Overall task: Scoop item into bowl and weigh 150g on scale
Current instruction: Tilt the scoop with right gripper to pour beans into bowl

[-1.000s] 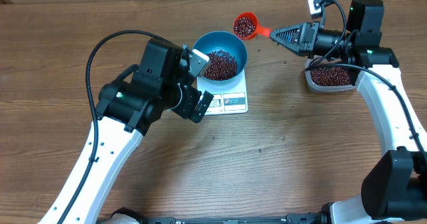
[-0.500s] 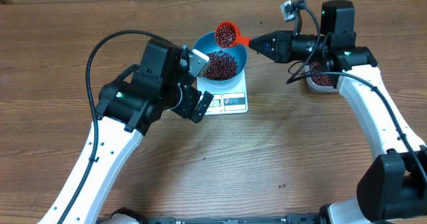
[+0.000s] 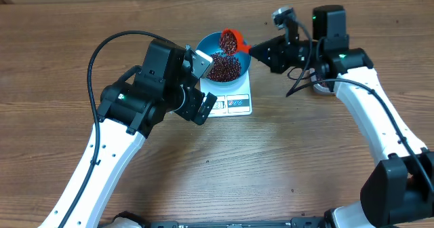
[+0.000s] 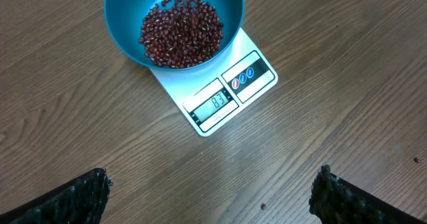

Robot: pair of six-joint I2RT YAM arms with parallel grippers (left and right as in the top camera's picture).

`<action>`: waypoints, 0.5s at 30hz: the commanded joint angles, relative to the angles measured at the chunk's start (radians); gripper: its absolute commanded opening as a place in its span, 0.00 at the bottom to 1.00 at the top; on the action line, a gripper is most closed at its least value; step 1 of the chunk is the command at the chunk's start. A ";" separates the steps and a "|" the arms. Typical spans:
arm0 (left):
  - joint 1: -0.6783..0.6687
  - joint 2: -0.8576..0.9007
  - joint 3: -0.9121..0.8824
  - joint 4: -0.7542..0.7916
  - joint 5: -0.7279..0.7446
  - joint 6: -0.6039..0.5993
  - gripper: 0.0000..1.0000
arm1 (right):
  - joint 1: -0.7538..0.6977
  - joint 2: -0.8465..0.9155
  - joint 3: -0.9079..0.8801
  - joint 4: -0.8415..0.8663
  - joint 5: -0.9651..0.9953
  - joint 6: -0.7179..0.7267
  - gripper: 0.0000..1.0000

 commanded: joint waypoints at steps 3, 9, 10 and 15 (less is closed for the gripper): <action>-0.001 0.003 0.007 0.001 0.000 -0.010 1.00 | 0.058 -0.023 0.023 0.002 0.161 -0.100 0.04; -0.001 0.003 0.007 0.001 0.000 -0.010 1.00 | 0.089 -0.023 0.023 0.002 0.246 -0.100 0.04; -0.001 0.003 0.007 0.001 0.000 -0.010 1.00 | 0.089 -0.023 0.023 0.002 0.248 -0.100 0.04; -0.001 0.003 0.007 0.001 0.000 -0.010 1.00 | 0.089 -0.023 0.023 0.002 0.248 -0.100 0.04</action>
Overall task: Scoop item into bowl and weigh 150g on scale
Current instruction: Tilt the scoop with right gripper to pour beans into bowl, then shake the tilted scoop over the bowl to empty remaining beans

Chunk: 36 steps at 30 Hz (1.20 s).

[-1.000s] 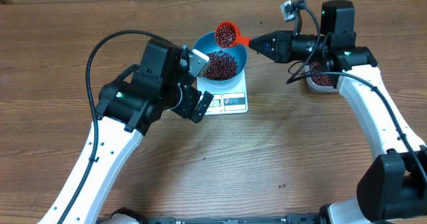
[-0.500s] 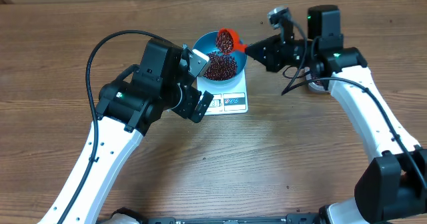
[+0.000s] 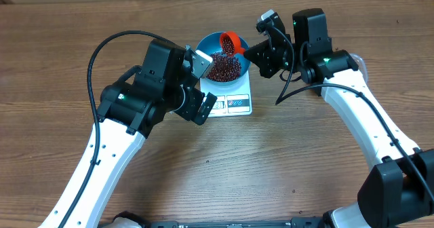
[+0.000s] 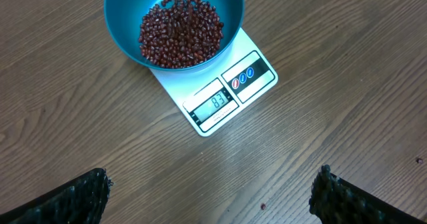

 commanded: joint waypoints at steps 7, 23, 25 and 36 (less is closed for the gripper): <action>-0.001 0.003 0.007 0.001 0.000 -0.010 1.00 | 0.006 -0.023 0.023 0.008 0.015 -0.009 0.04; -0.001 0.003 0.007 0.001 0.000 -0.010 1.00 | 0.079 -0.023 0.023 -0.063 0.251 -0.171 0.04; -0.001 0.003 0.007 0.001 0.000 -0.010 1.00 | 0.095 -0.023 0.023 -0.060 0.347 -0.169 0.04; -0.001 0.003 0.007 0.001 0.000 -0.010 1.00 | 0.146 -0.023 0.023 -0.061 0.381 -0.171 0.04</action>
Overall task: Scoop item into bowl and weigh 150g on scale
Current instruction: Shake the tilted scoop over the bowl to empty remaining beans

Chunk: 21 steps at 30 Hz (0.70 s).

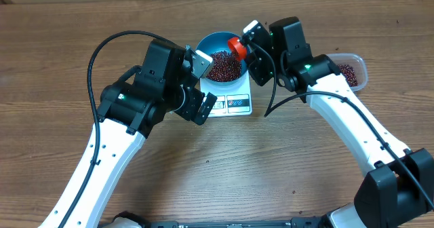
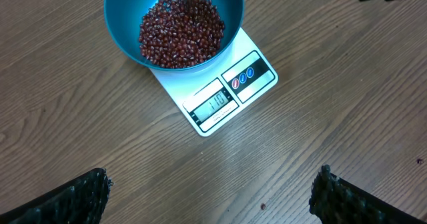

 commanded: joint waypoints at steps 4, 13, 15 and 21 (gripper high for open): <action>-0.001 0.003 0.007 0.002 0.000 -0.010 1.00 | 0.045 -0.023 0.023 -0.009 0.030 -0.091 0.04; -0.001 0.003 0.007 0.002 0.000 -0.010 1.00 | 0.066 -0.023 0.023 -0.036 0.076 -0.143 0.03; -0.001 0.003 0.007 0.002 0.000 -0.010 1.00 | 0.066 -0.023 0.023 -0.017 0.095 -0.103 0.04; -0.001 0.003 0.007 0.002 0.000 -0.010 1.00 | 0.071 -0.023 0.023 -0.016 0.052 -0.089 0.04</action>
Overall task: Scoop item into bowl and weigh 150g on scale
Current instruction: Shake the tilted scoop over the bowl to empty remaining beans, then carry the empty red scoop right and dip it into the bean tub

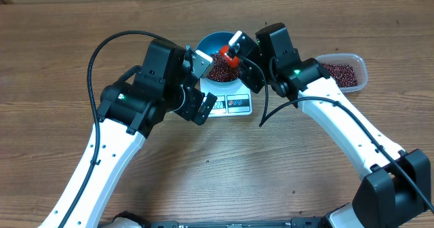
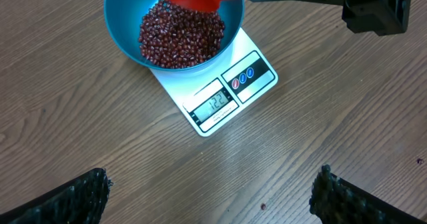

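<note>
A blue bowl [image 2: 133,17] heaped with dark red beans [image 2: 180,34] stands on the white scale [image 2: 257,77], whose display [image 2: 215,104] reads 122. My right gripper [image 1: 237,46] is shut on the handle of a red scoop, which hangs tipped over the bowl's far side. In the overhead view the scoop [image 1: 226,55] sits just above the beans. My left gripper [image 2: 212,177] hovers open over bare wood in front of the scale, with nothing between its fingers.
A clear tub [image 1: 359,69] holding more red beans stands at the right, behind my right arm. One stray bean [image 2: 262,206] lies on the wood near the left gripper. The left arm's body [image 1: 149,92] crowds the scale's left side.
The right gripper has shifted left with the scoop, from the bowl's right rim to over the beans. The display has gone from 110 to 122. My left arm has stayed put.
First the right gripper held a scoop full of beans above the bowl's far rim, display at 83. Then the scoop was tipped over the bowl with beans dropping. Later it hung at the rim with 110 showing, and now 122.
</note>
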Robot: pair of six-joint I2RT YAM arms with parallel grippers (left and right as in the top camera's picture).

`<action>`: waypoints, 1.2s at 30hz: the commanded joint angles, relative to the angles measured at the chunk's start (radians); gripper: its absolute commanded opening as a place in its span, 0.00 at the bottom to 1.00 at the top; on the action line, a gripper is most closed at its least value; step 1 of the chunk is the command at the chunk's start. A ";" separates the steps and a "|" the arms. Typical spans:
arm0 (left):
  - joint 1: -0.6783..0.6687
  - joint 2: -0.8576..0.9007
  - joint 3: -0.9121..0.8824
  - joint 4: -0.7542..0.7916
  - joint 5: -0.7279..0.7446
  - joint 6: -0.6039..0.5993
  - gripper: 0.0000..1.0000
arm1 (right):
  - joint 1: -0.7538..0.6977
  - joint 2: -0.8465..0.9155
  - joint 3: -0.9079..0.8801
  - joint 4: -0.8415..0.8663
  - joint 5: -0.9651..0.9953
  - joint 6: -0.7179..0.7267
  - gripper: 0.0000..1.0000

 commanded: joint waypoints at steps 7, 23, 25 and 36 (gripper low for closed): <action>-0.001 0.003 0.007 0.002 0.000 -0.010 1.00 | -0.008 -0.047 0.026 0.015 -0.030 0.192 0.04; -0.001 0.003 0.007 0.002 0.000 -0.010 1.00 | -0.537 -0.255 0.027 -0.268 0.008 0.240 0.04; -0.001 0.003 0.007 0.002 0.000 -0.010 1.00 | -0.563 -0.201 0.027 -0.298 0.086 0.241 0.04; -0.001 0.003 0.007 0.002 0.000 -0.010 1.00 | -0.566 -0.002 0.027 -0.352 0.259 0.241 0.04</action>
